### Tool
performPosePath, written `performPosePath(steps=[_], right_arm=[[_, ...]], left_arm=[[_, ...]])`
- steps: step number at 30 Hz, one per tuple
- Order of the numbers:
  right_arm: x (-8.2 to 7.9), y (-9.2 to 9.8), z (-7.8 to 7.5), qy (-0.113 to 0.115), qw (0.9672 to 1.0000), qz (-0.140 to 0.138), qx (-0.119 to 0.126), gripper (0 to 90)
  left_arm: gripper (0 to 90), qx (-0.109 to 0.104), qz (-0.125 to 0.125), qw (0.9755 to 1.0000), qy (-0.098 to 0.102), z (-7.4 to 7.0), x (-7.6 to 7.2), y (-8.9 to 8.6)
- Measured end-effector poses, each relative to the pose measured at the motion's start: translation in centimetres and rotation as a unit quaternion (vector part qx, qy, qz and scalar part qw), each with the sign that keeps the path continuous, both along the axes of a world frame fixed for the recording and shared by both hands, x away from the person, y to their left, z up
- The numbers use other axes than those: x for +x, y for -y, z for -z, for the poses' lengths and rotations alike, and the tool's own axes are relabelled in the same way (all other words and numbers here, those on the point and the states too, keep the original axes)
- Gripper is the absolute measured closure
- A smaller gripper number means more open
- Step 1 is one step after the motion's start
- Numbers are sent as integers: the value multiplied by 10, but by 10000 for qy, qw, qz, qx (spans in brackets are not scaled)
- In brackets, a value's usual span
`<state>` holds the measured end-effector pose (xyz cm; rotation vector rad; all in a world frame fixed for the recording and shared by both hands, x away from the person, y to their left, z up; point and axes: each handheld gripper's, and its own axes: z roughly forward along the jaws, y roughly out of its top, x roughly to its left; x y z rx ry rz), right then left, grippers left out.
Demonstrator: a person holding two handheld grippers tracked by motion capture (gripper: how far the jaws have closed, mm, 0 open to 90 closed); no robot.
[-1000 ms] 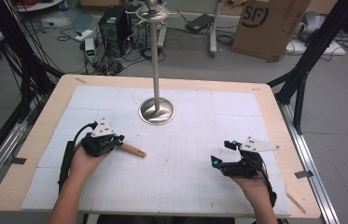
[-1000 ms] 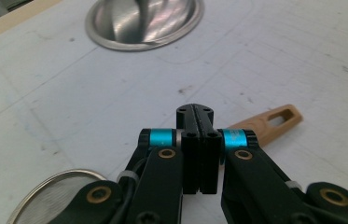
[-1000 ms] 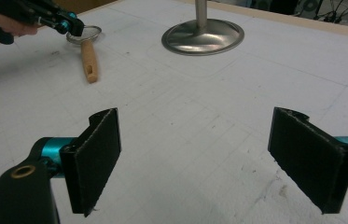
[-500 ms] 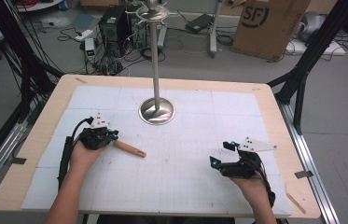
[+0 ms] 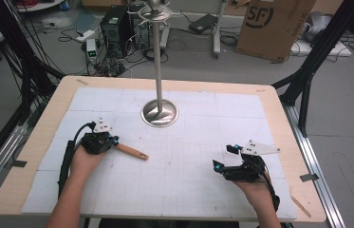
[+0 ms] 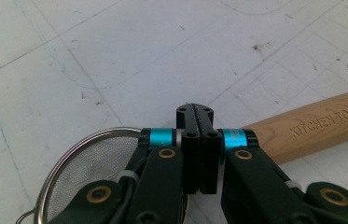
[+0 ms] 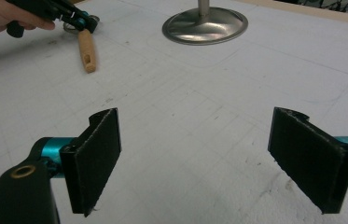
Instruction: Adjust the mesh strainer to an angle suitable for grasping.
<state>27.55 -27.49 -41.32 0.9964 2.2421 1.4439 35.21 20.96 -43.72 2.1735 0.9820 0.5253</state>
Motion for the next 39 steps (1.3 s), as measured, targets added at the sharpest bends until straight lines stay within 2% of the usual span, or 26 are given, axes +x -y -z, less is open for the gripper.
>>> performPosePath(steps=[7, 10, 19, 22, 31, 39], right_arm=[[0, -2, 0, 4, 10000, -28, -39, 163], [-1, -2, 0, 12, 10000, -38, -34, 163], [0, -6, 1, -9, 9999, -101, -66, 163], [-1, -6, 1, -11, 9999, -103, -73, 163], [-1, -9, 1, -24, 9999, -136, -78, 163], [-2, -10, 0, -19, 9999, -147, -79, 163]], left_arm=[[897, 177, -18, 9998, -20, -2, -8, -1], [897, 12, -64, 10000, -9, 0, -16, -6], [897, -82, -68, 9999, -35, 1, -37, -15], [897, -78, -94, 9999, -27, 1, -41, -15], [897, 112, -118, 9999, -51, -1, -62, -20], [897, 108, -124, 9998, 92, -9, -66, -19]])
